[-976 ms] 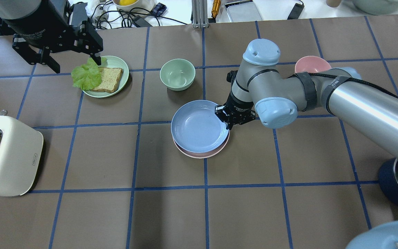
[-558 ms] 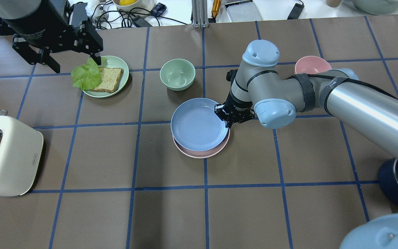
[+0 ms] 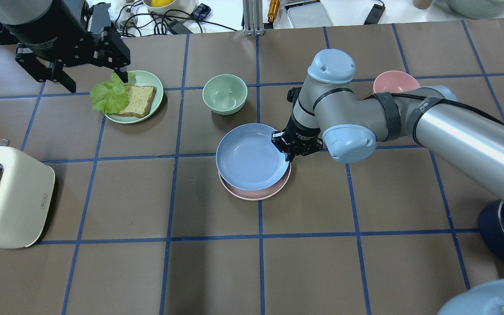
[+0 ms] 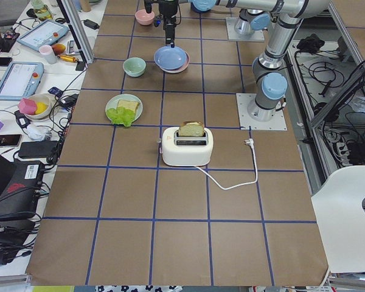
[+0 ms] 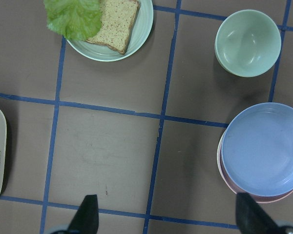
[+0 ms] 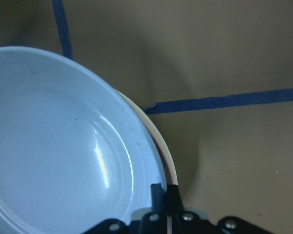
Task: Stack three plates with pink and blue
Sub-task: 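Lower the light-blue plate onto the pink plate with the right gripper, then open the right gripper to release the light-blue plate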
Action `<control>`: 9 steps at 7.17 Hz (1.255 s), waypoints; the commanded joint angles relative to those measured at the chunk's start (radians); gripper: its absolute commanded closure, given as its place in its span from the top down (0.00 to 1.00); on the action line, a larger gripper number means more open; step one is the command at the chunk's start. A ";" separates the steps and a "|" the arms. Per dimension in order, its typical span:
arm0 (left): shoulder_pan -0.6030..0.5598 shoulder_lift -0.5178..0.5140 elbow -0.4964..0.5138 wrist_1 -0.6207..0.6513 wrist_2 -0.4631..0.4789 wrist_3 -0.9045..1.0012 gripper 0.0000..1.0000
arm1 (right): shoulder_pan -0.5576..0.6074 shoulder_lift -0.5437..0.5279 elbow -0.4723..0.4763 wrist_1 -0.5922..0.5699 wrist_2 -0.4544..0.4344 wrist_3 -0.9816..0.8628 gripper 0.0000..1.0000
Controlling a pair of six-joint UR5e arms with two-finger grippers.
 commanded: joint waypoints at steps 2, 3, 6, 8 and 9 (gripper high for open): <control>0.000 -0.001 0.001 0.002 -0.001 0.000 1.00 | 0.001 -0.002 0.027 -0.007 -0.003 -0.002 0.01; 0.000 -0.002 0.001 0.002 -0.001 -0.001 1.00 | 0.001 -0.002 0.026 -0.008 -0.003 -0.001 0.15; 0.000 -0.003 0.000 0.002 -0.001 -0.002 1.00 | -0.002 -0.022 0.017 -0.010 0.003 -0.010 1.00; 0.000 -0.001 0.001 0.002 0.002 -0.003 1.00 | -0.015 -0.074 -0.009 0.013 0.003 -0.016 1.00; 0.000 -0.001 0.001 0.003 0.002 -0.003 1.00 | -0.019 -0.081 -0.059 0.059 -0.007 -0.045 1.00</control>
